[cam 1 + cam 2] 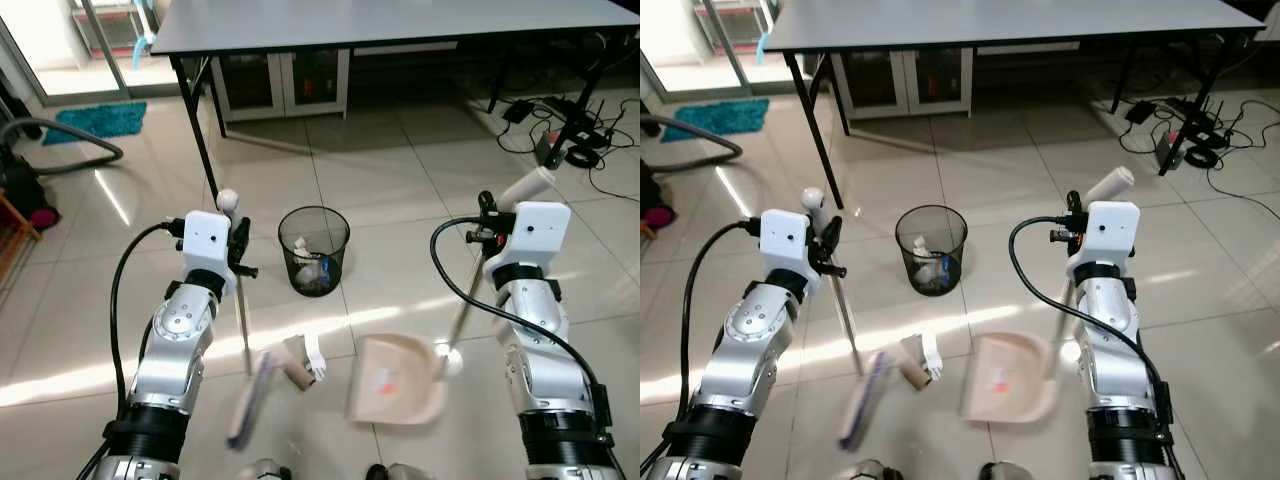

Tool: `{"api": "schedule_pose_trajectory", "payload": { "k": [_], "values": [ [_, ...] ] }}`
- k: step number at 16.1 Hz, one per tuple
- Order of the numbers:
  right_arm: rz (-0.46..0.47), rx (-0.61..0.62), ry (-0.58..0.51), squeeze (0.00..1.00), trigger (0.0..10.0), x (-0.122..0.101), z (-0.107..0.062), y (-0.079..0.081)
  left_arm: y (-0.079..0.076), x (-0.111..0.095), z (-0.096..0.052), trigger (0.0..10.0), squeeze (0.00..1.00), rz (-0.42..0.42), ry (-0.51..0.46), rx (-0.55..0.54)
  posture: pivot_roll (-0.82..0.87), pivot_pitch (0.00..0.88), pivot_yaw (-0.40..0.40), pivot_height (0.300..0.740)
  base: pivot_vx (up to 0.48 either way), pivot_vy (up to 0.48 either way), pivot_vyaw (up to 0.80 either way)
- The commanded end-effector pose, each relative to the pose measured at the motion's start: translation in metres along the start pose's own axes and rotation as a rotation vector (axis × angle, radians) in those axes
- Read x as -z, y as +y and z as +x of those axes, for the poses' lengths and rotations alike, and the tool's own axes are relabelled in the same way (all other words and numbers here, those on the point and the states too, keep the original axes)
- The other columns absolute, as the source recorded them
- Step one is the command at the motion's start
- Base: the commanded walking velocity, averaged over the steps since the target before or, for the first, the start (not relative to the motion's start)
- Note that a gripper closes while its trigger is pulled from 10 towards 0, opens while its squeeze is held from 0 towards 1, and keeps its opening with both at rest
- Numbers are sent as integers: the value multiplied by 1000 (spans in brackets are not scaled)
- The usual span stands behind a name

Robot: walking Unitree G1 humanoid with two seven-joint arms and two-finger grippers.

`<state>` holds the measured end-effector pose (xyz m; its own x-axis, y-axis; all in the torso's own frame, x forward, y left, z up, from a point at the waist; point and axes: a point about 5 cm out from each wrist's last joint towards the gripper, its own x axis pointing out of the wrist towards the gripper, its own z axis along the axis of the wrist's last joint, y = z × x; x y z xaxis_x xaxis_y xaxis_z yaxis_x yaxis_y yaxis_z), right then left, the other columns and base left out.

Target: Sweep floor

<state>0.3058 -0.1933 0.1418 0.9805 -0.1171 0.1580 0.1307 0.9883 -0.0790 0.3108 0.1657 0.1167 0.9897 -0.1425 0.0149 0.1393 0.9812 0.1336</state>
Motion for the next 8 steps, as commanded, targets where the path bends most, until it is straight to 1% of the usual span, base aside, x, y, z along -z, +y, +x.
{"api": "schedule_pose_trajectory", "payload": {
  "k": [1,3,4,8],
  "values": [
    [-29,0,-29,0,10000,-7,1,2,5,-13,3,10000,0,23,-60,-1,6,59,58,740,247,0,0],
    [-33,6,-28,0,10000,-7,1,1,5,-13,3,10000,0,20,-60,2,3,57,60,740,266,0,0],
    [-34,10,-28,0,10000,-7,1,1,4,-14,4,10000,0,17,-60,5,2,54,62,740,289,0,475],
    [-26,62,-34,0,10000,-9,3,-6,3,-14,6,10000,0,7,-58,15,2,58,61,740,297,0,0]
  ]
}}
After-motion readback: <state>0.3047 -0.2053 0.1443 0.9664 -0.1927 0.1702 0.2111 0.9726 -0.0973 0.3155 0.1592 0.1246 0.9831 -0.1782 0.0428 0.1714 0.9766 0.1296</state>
